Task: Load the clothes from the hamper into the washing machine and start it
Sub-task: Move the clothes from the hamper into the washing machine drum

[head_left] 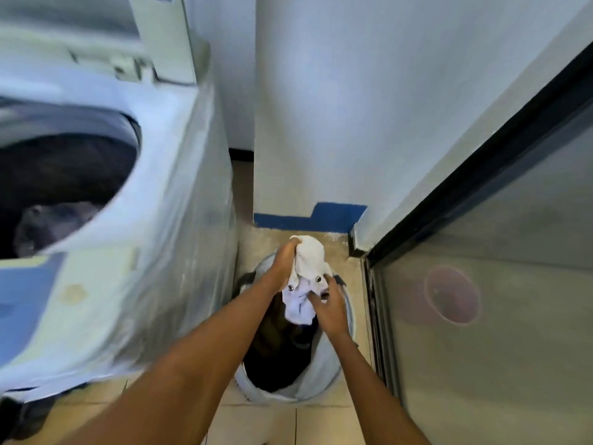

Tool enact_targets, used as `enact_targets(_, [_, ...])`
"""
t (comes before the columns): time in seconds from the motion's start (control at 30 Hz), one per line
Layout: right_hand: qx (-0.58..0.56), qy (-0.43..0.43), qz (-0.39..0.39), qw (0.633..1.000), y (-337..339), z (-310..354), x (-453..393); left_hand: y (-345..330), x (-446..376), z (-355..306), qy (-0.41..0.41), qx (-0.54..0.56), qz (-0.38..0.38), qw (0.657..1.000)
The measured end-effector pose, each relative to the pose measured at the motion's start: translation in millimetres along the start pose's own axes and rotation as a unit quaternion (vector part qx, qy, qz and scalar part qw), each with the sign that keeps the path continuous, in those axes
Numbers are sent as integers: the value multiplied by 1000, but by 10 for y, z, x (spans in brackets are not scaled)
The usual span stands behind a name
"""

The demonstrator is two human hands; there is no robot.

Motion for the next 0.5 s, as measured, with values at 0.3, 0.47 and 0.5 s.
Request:
enact_targets(0.3, [-46, 69, -130, 988, 1479, 2032, 650, -25, 1283, -1583, -139, -279, 25, 950])
enact_targets(0.47, [79, 172, -110, 976, 1931, 3086, 911, -72, 2252, -2361, -234, -557, -104, 790])
enact_targets(0.5, [75, 196, -108, 972, 1977, 3317, 980, -83, 2376, -2480, -243, -564, -98, 783])
Point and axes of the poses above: each hand's wrist, its own x-axis away from the middle knuckle, its own y-axis out of the back of the hand, z = x × y, the point moved 6 cm from there along -x, towards the middle knuckle, and after that the axes turned 1 degree about y, right-handed, at the moved point
